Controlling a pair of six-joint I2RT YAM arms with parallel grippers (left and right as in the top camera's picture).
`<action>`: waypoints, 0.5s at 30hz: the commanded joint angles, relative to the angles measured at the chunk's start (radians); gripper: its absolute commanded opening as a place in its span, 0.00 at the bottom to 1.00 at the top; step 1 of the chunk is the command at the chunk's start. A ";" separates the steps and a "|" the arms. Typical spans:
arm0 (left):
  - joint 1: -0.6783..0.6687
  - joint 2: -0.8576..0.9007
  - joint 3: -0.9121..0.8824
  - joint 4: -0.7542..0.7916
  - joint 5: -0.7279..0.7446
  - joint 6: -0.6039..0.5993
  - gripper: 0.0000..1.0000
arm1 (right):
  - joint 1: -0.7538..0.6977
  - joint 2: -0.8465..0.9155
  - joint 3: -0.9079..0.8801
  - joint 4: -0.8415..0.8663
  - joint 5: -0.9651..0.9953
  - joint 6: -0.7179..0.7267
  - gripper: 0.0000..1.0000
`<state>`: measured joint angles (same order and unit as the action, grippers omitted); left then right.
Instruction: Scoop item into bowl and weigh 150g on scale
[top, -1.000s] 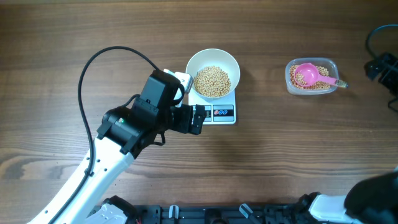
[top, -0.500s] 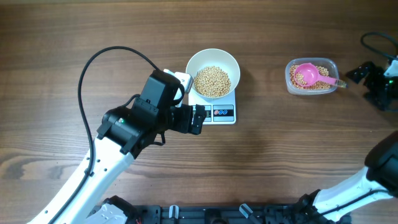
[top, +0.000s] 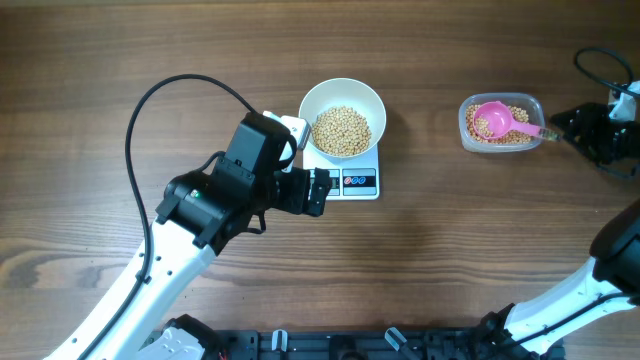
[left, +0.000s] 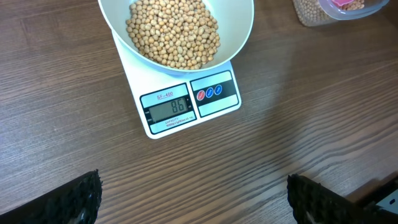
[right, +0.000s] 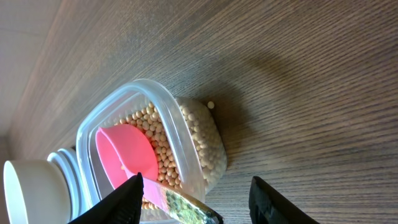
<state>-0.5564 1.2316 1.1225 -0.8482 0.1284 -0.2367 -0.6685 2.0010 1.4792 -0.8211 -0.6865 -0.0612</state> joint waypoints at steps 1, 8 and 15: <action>-0.005 -0.001 -0.004 0.000 -0.010 0.021 1.00 | 0.003 0.022 0.000 0.001 -0.029 -0.006 0.55; -0.005 -0.001 -0.004 0.000 -0.010 0.021 1.00 | 0.006 0.022 0.000 -0.005 -0.029 -0.012 0.55; -0.005 -0.001 -0.004 0.000 -0.010 0.021 1.00 | 0.034 0.023 -0.002 -0.013 -0.008 -0.017 0.52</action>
<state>-0.5564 1.2316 1.1225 -0.8486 0.1284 -0.2367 -0.6579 2.0014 1.4792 -0.8299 -0.6884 -0.0624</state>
